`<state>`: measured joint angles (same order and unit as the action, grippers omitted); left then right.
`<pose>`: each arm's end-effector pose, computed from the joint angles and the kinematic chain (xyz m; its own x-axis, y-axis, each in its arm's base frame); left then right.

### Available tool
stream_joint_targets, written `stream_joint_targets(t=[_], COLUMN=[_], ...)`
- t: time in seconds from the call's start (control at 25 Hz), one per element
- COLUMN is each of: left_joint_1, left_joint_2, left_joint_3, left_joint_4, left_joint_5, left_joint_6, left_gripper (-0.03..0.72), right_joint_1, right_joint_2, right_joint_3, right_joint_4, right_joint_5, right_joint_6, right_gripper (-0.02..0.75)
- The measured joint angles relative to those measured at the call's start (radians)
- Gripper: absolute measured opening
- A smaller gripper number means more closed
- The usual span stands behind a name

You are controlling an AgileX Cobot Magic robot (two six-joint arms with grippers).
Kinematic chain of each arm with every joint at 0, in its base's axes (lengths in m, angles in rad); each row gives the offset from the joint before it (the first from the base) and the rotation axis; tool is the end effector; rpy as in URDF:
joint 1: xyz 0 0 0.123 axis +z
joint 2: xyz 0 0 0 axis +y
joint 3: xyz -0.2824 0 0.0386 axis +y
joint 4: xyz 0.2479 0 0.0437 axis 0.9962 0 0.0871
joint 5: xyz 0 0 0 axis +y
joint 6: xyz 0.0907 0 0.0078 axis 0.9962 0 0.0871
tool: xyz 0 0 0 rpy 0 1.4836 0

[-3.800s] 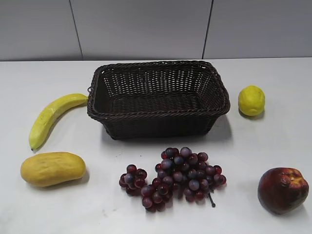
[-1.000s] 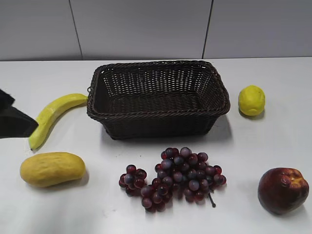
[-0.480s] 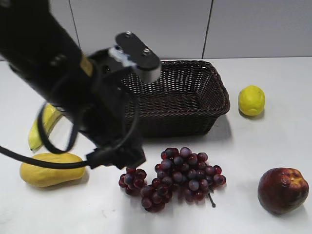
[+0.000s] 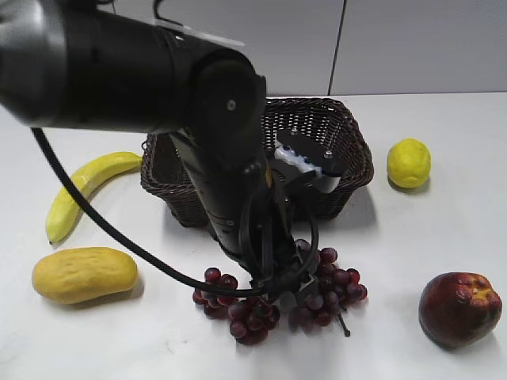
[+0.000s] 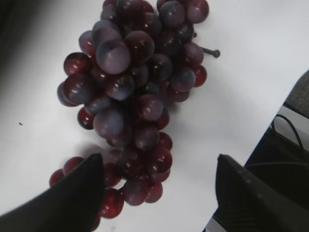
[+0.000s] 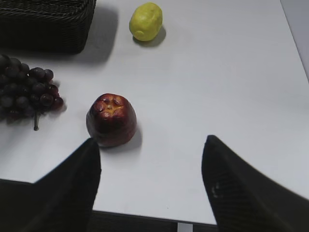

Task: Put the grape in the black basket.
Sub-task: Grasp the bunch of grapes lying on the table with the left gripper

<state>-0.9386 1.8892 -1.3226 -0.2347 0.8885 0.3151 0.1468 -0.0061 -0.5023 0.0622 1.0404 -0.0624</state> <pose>0.2094 -0.3137 0.1955 -0.4348 0.8677 -0.2409 0.9003 0.4127 -0.1385 -0.0060 0.0041 0.2796 -0.4187 -0.0931 -0.9033 -0.2070 0.9783 -0.0049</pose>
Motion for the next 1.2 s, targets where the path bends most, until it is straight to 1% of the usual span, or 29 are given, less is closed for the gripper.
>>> stream_joint_targets(t=[0.12, 0.32, 0.64, 0.88, 1.0, 1.08, 1.12, 1.2], left_joint_1=[0.0, 0.0, 0.0, 0.0, 0.0, 0.0, 0.0, 0.0], left_joint_2=[0.063, 0.129, 0.177, 0.23, 0.235, 0.235, 0.235, 0.235], left_joint_3=[-0.033, -0.044, -0.044, -0.051, -0.051, -0.051, -0.051, -0.051], left_joint_4=[0.017, 0.081, 0.072, 0.072, 0.072, 0.072, 0.072, 0.072], left_joint_5=[0.009, 0.011, -0.098, -0.107, -0.104, -0.099, -0.091, -0.066], left_joint_6=[-0.007, -0.037, -0.045, -0.045, -0.045, -0.045, -0.045, -0.045], left_gripper=[0.587, 0.601, 0.603, 0.596, 0.555, 0.501, 0.465, 0.342], right_joint_1=[0.0, 0.0, 0.0, 0.0, 0.0, 0.0, 0.0, 0.0], right_joint_2=[0.0, 0.0, 0.0, 0.0, 0.0, 0.0, 0.0, 0.0], right_joint_3=[0.0, 0.0, 0.0, 0.0, 0.0, 0.0, 0.0, 0.0], right_joint_4=[0.0, 0.0, 0.0, 0.0, 0.0, 0.0, 0.0, 0.0], right_joint_5=[0.0, 0.0, 0.0, 0.0, 0.0, 0.0, 0.0, 0.0], right_joint_6=[0.0, 0.0, 0.0, 0.0, 0.0, 0.0, 0.0, 0.0], right_gripper=[0.499, 0.499, 0.499, 0.499, 0.499, 0.499, 0.499, 0.499])
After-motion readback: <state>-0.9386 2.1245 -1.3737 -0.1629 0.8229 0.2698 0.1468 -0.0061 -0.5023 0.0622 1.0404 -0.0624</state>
